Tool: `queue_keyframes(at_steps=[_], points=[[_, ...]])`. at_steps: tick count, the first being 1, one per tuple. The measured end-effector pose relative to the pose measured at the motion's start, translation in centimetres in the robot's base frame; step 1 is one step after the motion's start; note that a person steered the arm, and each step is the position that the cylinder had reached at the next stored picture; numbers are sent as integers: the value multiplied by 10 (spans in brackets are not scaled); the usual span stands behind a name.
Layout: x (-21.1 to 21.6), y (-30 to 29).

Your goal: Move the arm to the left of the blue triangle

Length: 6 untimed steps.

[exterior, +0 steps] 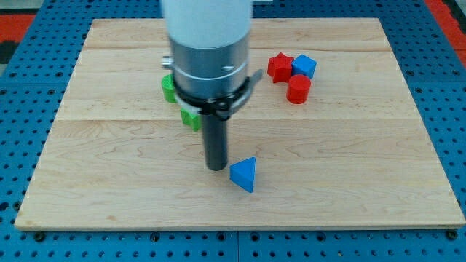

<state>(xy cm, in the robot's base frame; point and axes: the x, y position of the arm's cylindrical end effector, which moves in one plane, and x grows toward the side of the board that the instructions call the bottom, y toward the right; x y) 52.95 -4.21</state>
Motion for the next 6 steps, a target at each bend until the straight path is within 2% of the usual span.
queue_keyframes(at_steps=[1,6], points=[[5,-22],[10,-1]])
